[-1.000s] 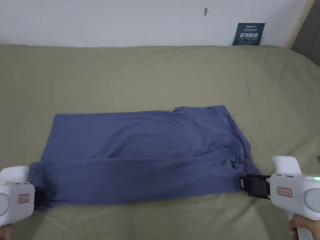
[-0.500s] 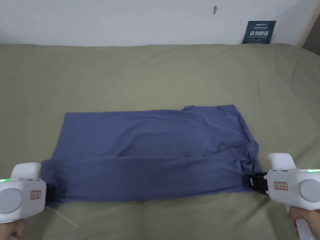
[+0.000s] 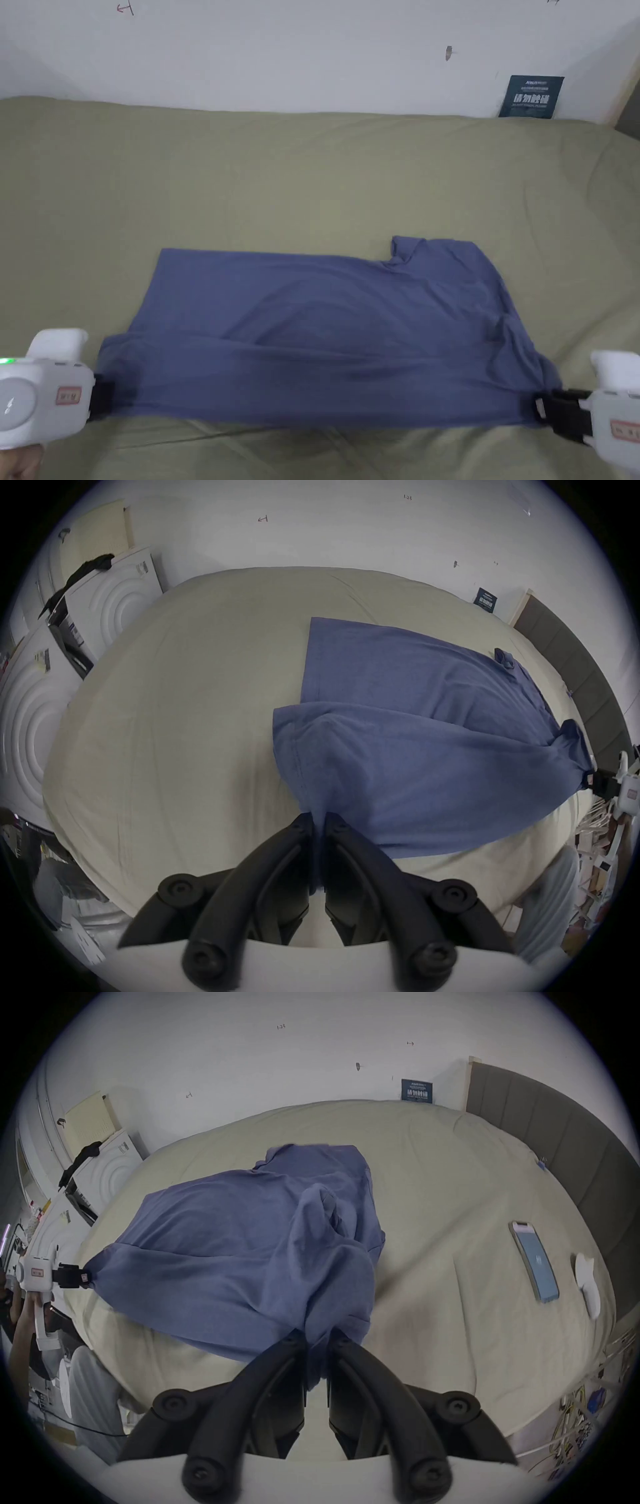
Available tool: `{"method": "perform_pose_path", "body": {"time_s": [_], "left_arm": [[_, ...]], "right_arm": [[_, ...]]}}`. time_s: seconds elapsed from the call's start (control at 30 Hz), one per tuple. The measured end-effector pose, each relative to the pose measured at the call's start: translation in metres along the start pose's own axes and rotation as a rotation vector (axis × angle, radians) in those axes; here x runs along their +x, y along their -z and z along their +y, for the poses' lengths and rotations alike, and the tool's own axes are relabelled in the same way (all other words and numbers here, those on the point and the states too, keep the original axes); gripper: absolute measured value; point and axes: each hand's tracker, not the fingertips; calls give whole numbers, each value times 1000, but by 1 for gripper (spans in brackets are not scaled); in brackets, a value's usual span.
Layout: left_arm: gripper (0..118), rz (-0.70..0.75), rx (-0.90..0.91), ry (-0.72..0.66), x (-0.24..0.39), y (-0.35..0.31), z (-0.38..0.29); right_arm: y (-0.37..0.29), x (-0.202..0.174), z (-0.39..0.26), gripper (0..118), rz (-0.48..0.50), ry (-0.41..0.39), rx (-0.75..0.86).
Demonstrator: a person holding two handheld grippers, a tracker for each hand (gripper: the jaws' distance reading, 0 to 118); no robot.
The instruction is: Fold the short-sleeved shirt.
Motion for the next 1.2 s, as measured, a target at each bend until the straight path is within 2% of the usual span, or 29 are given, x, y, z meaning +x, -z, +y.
{"method": "perform_pose_path", "body": {"time_s": [0.2,0.47,0.5,0.53,0.57,0.6,0.63,0.67,0.7,0.8,0.87,0.93,0.97,1.0,1.03,1.07,1.1,1.13,1.17,1.2], "left_arm": [[6,-19,-33,11,-10,-20,-43],[6,-23,-46,-23,-14,-9,-54],[6,-25,-45,-32,-16,-8,-53],[6,-36,-37,-65,-18,-8,-53],[11,-57,-23,-104,-21,-8,-53],[29,-89,-5,-133,-24,-10,-53],[73,-106,14,-152,-28,-12,-52],[101,-87,16,-156,-31,-13,-51],[108,-77,18,-160,-33,-15,-49],[108,-49,63,-145,-27,-35,-40],[107,-34,103,-103,-21,-46,-28],[102,-5,154,-74,-14,-51,-12],[99,0,179,-51,-9,-51,-3],[99,6,206,-37,-3,-52,5],[85,11,216,-28,3,-50,15],[62,1,217,-27,8,-45,26],[36,-6,221,-27,10,-38,36],[14,-14,229,-32,13,-29,46],[7,-20,223,-29,16,-20,57],[7,-28,216,-28,18,-10,67]], "right_arm": [[-10,2,-42,13,8,4,-41],[4,9,-48,14,4,25,-83],[4,9,-48,24,6,35,-78],[3,9,-48,56,6,45,-80],[3,9,-48,87,-1,46,-87],[3,10,-48,104,-5,47,-96],[0,11,-48,108,-5,48,-91],[-5,12,-47,108,-9,56,-68],[-9,13,-45,108,-11,66,-51],[-24,16,-37,107,-39,82,1],[-35,13,-22,93,-73,61,70],[-46,10,-6,68,-90,69,145],[-50,8,4,63,-88,77,184],[-51,7,13,63,-82,74,210],[-51,3,24,46,-77,59,233],[-48,0,34,20,-81,35,233],[-43,-5,42,4,-121,18,248],[-36,-9,51,3,-120,16,247],[-31,-14,60,2,-98,14,242],[-23,-16,67,2,-82,21,240]]}}
